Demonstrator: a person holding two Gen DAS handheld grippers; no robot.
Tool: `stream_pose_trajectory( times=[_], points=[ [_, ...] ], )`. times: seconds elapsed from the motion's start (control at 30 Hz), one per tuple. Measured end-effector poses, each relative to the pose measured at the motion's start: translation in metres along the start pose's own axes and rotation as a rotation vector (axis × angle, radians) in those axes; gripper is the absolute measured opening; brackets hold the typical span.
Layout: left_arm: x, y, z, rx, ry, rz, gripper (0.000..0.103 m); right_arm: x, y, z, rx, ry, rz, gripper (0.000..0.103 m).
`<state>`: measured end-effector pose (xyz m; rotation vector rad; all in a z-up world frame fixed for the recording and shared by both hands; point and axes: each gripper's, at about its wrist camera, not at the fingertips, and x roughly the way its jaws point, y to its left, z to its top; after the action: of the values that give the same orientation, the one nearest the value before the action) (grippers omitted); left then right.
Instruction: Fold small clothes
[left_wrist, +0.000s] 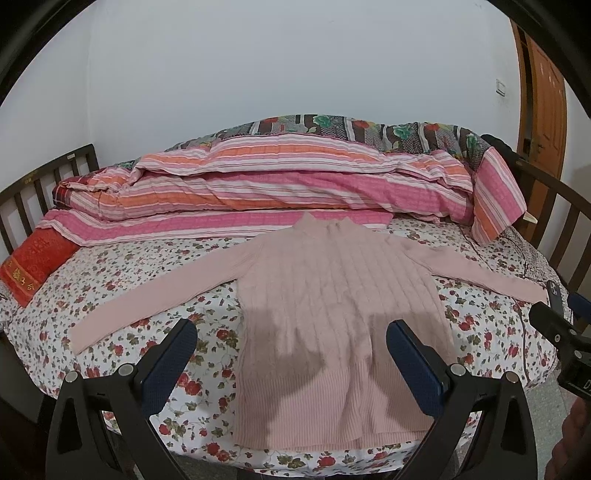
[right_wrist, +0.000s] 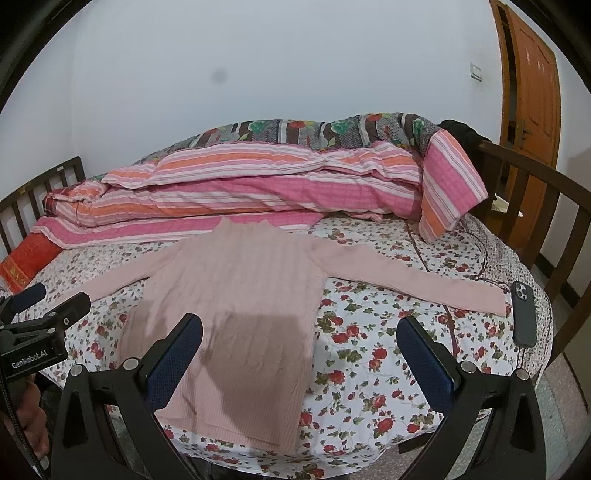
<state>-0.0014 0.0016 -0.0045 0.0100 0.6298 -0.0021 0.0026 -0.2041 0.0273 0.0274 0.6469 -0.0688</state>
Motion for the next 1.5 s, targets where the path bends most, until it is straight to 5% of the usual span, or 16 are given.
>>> stream_pose_trajectory(
  times=[1.5],
  points=[
    [0.001,0.003,0.001,-0.008,-0.011,-0.039,0.103,-0.001,0.021,0.001,-0.011,-0.015,0.017,0.103]
  ],
)
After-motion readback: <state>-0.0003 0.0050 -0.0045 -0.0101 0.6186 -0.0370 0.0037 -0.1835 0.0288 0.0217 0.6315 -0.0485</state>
